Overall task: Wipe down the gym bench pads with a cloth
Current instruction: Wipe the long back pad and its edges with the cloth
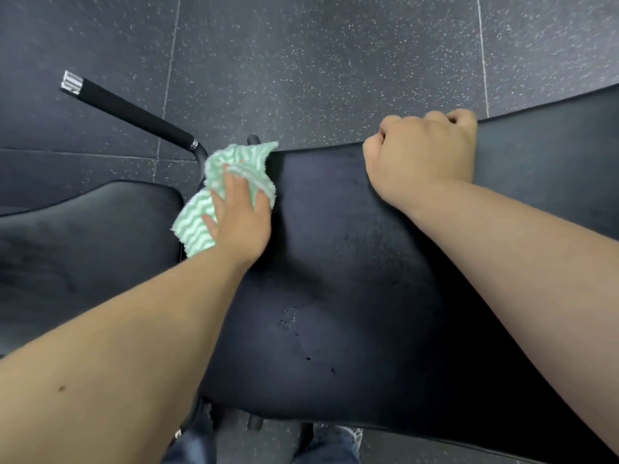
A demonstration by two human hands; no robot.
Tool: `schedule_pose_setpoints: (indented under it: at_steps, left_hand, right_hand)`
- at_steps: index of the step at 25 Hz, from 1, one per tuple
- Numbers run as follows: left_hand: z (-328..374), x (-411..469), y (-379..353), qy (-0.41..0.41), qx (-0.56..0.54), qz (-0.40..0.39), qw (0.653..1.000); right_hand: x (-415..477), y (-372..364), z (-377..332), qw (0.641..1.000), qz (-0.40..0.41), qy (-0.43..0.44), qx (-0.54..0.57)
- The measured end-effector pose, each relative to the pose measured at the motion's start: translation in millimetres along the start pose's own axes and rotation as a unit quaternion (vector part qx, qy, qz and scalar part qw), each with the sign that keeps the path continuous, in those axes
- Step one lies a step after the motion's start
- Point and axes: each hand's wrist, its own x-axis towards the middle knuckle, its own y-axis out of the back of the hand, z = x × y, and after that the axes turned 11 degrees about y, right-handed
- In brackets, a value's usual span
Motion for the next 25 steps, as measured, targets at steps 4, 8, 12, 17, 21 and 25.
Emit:
schedule_pose_setpoints:
  at_steps: [4,8,12,17,21,25]
  left_hand:
    - [-43.1,5.1,17.1,0.11,-0.032,0.021,0.993]
    - [-10.2,-68.0,1.5,-0.198,0.005,-0.116,0.973]
    - [2.3,-6.7,16.1,-0.343,0.075,-0.11,0.93]
    - [12.6,68.4,18.3,-0.16,0.004,-0.05,0.986]
    - [-46.8,67.2,19.4,-0.054,-0.084,-0.064,0.993]
    - [-63.0,22.2,25.9,-0.072,-0.085,-0.129,0.985]
  right_hand:
    - [5.6,-11.5,-13.0,0.999,0.001,0.015,-0.03]
    - [16.1,-16.2,-54.6,0.999,-0.014,0.039,-0.02]
    - [34.3,-13.7,-60.4,0.999,-0.034,-0.007,0.022]
    - [41.3,-29.9,-91.7,0.998,-0.053,-0.029,-0.007]
    - [41.9,-32.1,-94.4,0.997,-0.059,-0.03,-0.027]
    - [40.6,-18.2,-94.3,0.994,-0.106,0.018,-0.029]
